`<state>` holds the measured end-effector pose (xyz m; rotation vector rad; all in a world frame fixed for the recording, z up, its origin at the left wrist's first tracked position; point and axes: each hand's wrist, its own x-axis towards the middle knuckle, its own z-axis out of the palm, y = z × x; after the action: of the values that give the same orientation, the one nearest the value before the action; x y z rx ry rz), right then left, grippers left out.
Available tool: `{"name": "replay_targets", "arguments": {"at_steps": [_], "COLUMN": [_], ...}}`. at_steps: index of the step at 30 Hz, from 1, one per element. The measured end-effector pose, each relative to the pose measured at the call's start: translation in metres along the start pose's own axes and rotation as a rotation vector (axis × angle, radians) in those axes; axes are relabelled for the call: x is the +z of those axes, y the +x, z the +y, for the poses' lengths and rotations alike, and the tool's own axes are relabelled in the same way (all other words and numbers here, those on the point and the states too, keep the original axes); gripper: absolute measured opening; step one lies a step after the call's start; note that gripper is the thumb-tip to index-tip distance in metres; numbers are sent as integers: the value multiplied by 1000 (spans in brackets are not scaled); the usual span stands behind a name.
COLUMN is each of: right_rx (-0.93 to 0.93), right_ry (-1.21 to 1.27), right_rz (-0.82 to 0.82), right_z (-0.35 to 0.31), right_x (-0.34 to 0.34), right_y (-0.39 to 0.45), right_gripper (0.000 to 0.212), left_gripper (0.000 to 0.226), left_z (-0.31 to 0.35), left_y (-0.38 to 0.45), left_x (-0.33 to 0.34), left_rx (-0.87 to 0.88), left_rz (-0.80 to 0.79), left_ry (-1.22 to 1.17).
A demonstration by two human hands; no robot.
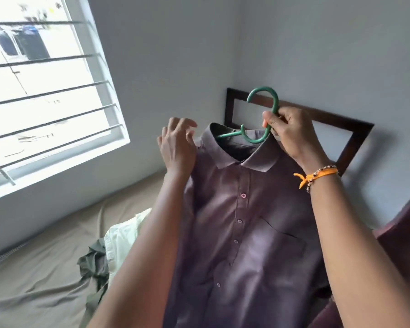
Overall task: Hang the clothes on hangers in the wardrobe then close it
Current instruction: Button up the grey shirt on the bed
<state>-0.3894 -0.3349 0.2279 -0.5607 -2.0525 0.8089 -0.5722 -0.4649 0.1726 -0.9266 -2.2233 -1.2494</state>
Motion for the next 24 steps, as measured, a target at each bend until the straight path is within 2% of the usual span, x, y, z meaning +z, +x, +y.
{"name": "replay_targets", "arguments": {"at_steps": [2, 3, 6, 8, 10, 13, 15, 20, 24], "right_rx": [-8, -7, -30, -33, -30, -18, 8, 52, 47], "right_ry": [63, 85, 106, 94, 90, 90, 76, -15, -48], "right_rz": [68, 97, 172, 210, 236, 273, 282, 367, 432], "right_z": [-13, -18, -38, -54, -68, -83, -89, -100, -109], "right_x": [-18, -27, -58, -73, -85, -105, -122, -168, -180], "right_y": [-8, -12, -35, -52, -71, -103, -123, -163, -184], "right_gripper": [29, 30, 33, 35, 35, 35, 35, 33, 30], "left_gripper": [13, 21, 43, 45, 43, 40, 47, 35, 28], "left_z": [35, 49, 83, 100, 116, 135, 139, 125, 116], "left_y": [-27, -46, -110, -147, -177, -207, -224, -262, -285], "left_x": [-12, -17, -26, -22, -20, -27, -37, -74, -90], "left_rx": [-75, -61, 27, -12, -88, -183, -151, 29, 51], "left_rz": [124, 96, -216, -417, -509, -484, -492, -521, -520], "left_ry": [-142, -164, -171, -248, -362, -503, -520, -326, -230]}}
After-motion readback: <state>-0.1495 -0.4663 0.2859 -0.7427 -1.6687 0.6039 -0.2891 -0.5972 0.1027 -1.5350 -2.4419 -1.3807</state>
